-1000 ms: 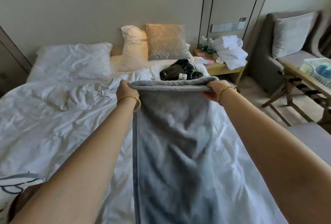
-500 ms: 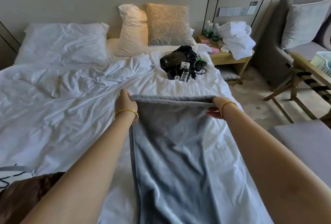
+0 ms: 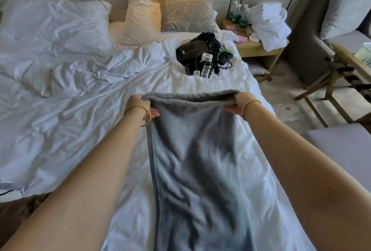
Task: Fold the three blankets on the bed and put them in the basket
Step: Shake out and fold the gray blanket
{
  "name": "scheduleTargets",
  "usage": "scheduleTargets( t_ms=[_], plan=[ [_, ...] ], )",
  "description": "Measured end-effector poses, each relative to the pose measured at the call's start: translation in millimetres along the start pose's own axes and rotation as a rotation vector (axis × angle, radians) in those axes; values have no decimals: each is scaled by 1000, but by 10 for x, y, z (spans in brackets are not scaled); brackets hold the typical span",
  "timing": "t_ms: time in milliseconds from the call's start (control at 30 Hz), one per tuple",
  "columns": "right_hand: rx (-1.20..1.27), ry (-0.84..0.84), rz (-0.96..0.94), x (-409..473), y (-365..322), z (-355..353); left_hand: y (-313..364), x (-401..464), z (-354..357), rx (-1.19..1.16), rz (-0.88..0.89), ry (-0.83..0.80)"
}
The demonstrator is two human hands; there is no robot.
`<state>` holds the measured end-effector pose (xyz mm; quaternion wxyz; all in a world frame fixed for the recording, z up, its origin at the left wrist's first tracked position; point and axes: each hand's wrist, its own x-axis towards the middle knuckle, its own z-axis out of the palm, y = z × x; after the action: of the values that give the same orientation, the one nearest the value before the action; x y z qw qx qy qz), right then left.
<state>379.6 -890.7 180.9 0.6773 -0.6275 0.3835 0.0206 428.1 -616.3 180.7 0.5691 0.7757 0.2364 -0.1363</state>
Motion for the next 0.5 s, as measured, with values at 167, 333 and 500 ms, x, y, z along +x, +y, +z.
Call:
scheduleTargets(
  t_ms=[167,333,500],
  plan=[
    [318,51,64,-252,136,-73,-127,-180,-28,-142,107,-76],
    [195,27,-37,-743,346,-291,-311,-553,-184,-129,187,-71],
    [166,60,-27,-1355,773,-570,-753,-966,-276,-117,178,-120]
  ],
)
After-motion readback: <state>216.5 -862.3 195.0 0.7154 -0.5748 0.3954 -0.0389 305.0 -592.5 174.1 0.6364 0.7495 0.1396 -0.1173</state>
